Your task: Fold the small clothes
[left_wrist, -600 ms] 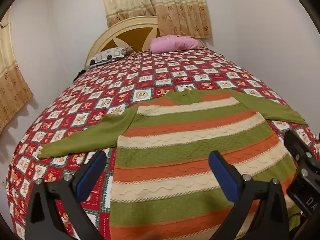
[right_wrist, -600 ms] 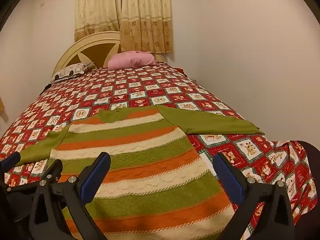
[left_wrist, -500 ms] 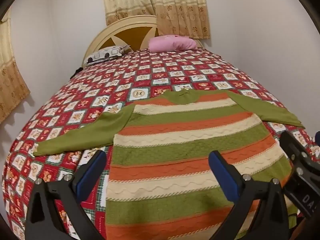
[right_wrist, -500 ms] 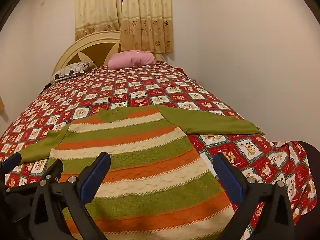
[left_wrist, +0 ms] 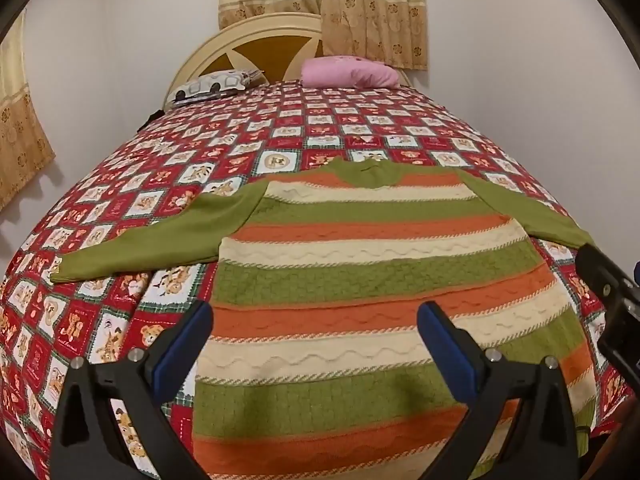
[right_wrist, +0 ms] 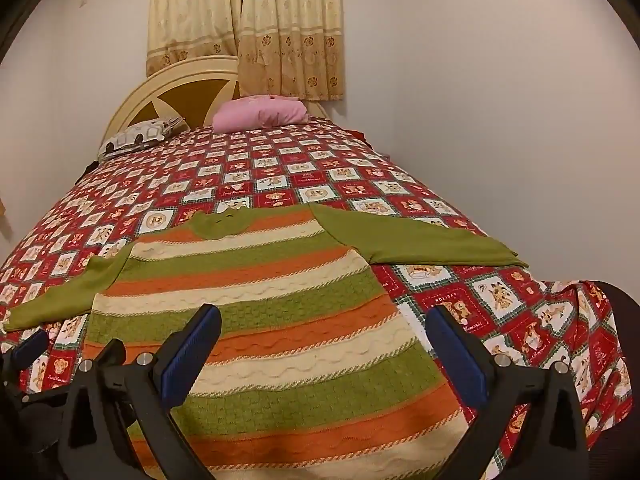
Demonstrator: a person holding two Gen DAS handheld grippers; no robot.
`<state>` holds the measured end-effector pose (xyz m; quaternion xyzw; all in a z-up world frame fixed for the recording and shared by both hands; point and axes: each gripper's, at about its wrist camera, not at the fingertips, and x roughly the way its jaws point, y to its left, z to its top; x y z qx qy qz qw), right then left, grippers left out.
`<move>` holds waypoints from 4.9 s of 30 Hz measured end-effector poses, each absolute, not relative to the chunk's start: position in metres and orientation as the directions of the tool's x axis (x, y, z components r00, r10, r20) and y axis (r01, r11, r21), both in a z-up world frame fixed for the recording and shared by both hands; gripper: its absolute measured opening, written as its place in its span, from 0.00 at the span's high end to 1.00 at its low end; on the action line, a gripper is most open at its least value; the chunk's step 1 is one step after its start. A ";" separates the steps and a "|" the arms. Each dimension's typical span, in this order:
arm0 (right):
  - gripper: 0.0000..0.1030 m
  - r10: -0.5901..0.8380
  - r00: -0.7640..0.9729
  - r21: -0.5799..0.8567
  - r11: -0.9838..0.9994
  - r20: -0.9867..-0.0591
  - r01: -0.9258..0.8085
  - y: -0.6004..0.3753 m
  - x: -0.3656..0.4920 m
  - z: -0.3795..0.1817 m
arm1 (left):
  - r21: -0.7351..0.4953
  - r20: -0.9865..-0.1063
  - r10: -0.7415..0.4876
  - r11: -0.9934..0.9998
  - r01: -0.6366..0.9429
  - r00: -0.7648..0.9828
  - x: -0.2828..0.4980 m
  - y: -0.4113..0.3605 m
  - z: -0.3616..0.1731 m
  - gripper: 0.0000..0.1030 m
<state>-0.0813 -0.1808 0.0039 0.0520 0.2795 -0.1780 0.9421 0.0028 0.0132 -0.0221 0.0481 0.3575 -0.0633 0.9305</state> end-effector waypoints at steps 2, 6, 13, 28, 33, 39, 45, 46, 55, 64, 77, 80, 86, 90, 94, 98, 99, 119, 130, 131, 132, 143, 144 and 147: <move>0.01 -0.308 0.781 -0.001 0.930 -0.544 0.366 -0.179 -0.081 0.003 | 0.053 -0.666 -0.082 0.986 0.156 0.742 0.001 0.011 -0.024 0.00; 0.01 -0.310 0.776 -0.002 0.929 -0.550 0.370 -0.181 -0.081 0.002 | 0.053 -0.658 -0.089 0.985 0.164 0.748 -0.002 0.009 -0.022 0.00; 0.01 -0.309 0.772 -0.003 0.929 -0.555 0.370 -0.183 -0.080 0.002 | 0.047 -0.655 -0.090 0.986 0.159 0.751 -0.002 0.010 -0.020 0.00; 0.01 -0.301 0.747 -0.004 0.929 -0.593 0.371 -0.186 -0.073 -0.004 | 0.087 -0.650 -0.058 0.985 0.149 0.758 -0.001 0.011 -0.025 0.00; 0.01 -0.304 0.749 -0.006 0.928 -0.589 0.372 -0.187 -0.072 -0.003 | 0.081 -0.638 -0.065 0.985 0.151 0.768 -0.005 0.014 -0.021 0.00; 0.01 -0.318 0.753 -0.005 0.922 -0.577 0.386 -0.191 -0.080 0.006 | 0.063 -0.622 -0.084 0.986 0.156 0.779 -0.012 0.017 -0.013 0.00; 0.01 -0.330 0.764 0.011 0.915 -0.555 0.403 -0.199 -0.091 0.018 | 0.065 -0.611 -0.096 0.983 0.171 0.786 -0.020 0.018 -0.005 0.00; 0.01 -0.334 0.763 0.010 0.914 -0.553 0.406 -0.202 -0.091 0.019 | 0.067 -0.609 -0.098 0.982 0.175 0.787 -0.020 0.019 -0.005 0.00; 0.01 -0.382 0.746 0.008 0.888 -0.546 0.460 -0.227 -0.079 0.022 | 0.052 -0.611 -0.075 0.990 0.134 0.788 0.003 0.030 -0.015 0.00; 0.01 -0.396 0.726 -0.008 0.880 -0.562 0.474 -0.242 -0.058 0.012 | 0.054 -0.616 -0.049 0.993 0.104 0.786 0.026 0.025 -0.030 0.00; 0.07 -0.413 0.722 -0.025 0.876 -0.555 0.482 -0.287 -0.032 0.002 | 0.104 -0.547 0.048 0.994 0.011 0.836 0.069 0.018 -0.053 0.00; 0.42 -0.405 0.689 0.007 0.859 -0.601 0.511 -0.329 -0.024 -0.007 | 0.097 -0.573 0.062 0.995 -0.008 0.817 0.079 0.020 -0.070 0.00; 0.63 -0.345 0.606 0.214 0.718 -0.716 0.662 -0.454 -0.033 -0.047 | 0.075 -0.708 0.066 0.997 -0.019 0.703 0.099 0.024 -0.095 0.00; 0.63 -0.290 0.602 0.387 0.548 -0.744 0.742 -0.537 -0.051 -0.075 | 0.095 -0.750 0.083 0.995 -0.017 0.656 0.104 0.017 -0.107 0.00; 0.63 -0.279 0.572 0.416 0.460 -0.771 0.785 -0.578 -0.052 -0.095 | 0.123 -0.745 0.101 0.992 -0.014 0.659 0.102 0.011 -0.106 0.00; 0.63 -0.266 0.561 0.414 0.450 -0.784 0.791 -0.596 -0.041 -0.108 | 0.099 -0.759 0.085 0.995 -0.014 0.646 0.107 0.015 -0.108 0.00; 0.63 -0.265 0.553 0.410 0.443 -0.790 0.798 -0.602 -0.034 -0.113 | 0.089 -0.764 0.078 0.996 -0.015 0.641 0.108 0.016 -0.109 0.00; 0.87 -0.313 0.517 0.386 0.395 -0.796 0.834 -0.640 -0.004 -0.133 | 0.105 -0.775 0.096 0.994 -0.024 0.625 0.113 0.012 -0.114 0.00; 0.93 -0.532 0.539 0.182 0.581 -0.653 0.793 -0.577 -0.002 -0.055 | 0.100 -0.775 0.093 0.995 -0.024 0.625 0.114 0.012 -0.114 0.00; 0.93 -0.539 0.555 0.163 0.609 -0.633 0.777 -0.566 0.000 -0.046 | 0.099 -0.775 0.092 0.995 -0.024 0.625 0.114 0.012 -0.114 0.00; 0.93 -0.540 0.570 0.151 0.630 -0.620 0.761 -0.556 0.002 -0.039 | 0.100 -0.775 0.092 0.995 -0.024 0.625 0.114 0.012 -0.114 0.00; 0.93 -0.379 0.746 0.027 0.883 -0.547 0.469 -0.374 0.048 0.019 | 0.027 -0.730 -0.028 0.997 0.069 0.683 0.098 0.029 -0.091 0.00; 0.93 -0.360 0.755 0.028 0.894 -0.548 0.447 -0.361 0.053 0.020 | 0.035 -0.719 -0.019 0.997 0.064 0.695 0.097 0.033 -0.087 0.00; 0.93 -0.290 0.777 0.037 0.927 -0.558 0.373 -0.318 0.066 0.020 | 0.005 -0.696 -0.029 0.999 0.045 0.718 0.097 0.055 -0.077 0.00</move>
